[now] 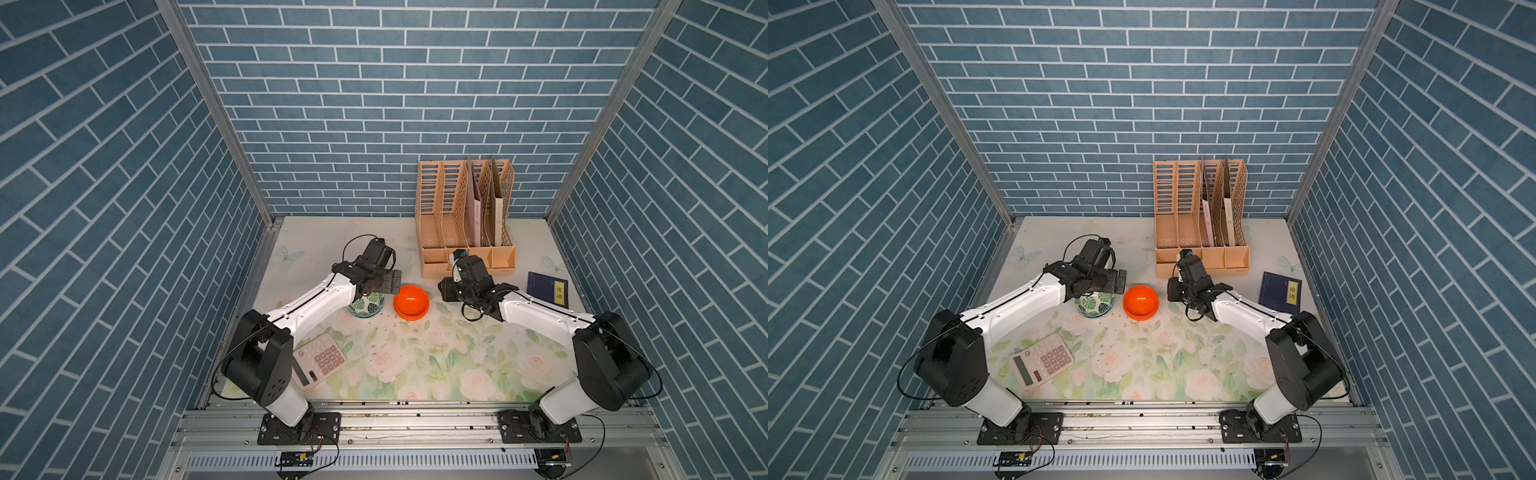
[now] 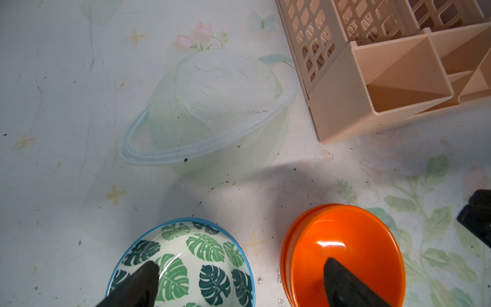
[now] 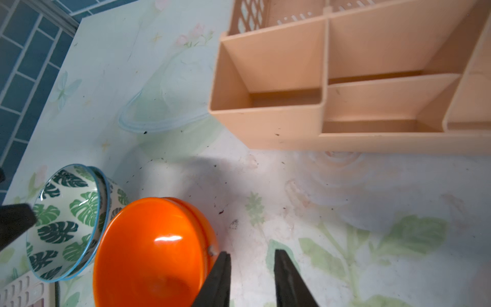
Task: Stack the bowls
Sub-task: Place the bowl on the bowl.
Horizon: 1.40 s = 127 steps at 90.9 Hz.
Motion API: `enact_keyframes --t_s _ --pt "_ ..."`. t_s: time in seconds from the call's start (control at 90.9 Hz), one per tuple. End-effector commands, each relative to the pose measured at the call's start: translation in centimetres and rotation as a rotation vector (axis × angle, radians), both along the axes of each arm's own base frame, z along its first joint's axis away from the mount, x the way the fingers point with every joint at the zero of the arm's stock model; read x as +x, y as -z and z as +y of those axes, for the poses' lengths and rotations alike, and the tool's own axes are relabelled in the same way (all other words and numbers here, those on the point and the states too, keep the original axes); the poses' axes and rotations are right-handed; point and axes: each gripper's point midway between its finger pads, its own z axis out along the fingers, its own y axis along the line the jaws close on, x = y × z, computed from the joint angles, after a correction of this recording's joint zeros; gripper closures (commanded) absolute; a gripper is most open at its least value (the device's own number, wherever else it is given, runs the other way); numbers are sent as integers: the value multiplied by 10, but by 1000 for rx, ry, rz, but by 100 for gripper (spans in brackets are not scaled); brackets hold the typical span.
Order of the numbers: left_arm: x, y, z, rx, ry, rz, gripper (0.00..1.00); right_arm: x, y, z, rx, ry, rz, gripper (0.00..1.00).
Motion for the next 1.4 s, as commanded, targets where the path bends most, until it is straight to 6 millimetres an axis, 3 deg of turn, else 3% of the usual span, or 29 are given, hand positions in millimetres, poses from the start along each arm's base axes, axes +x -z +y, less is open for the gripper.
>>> enact_keyframes --t_s 0.0,0.176,0.396,0.605,0.847,1.386 --pt "1 -9 1 14 -4 -5 1 -2 -9 24 183 -49 7 70" --pt "-7 -5 -8 27 39 10 5 -6 0 37 265 -93 32 70" --pt "-18 16 -24 152 99 49 10 -3 11 40 263 -92 57 70" --pt "-16 24 -13 224 55 54 10 -2 13 40 259 -88 60 70" --pt "-16 19 -8 232 34 39 10 -2 15 41 256 -96 66 70" --pt "-19 44 -3 281 34 85 12 1 11 41 243 -101 61 70"
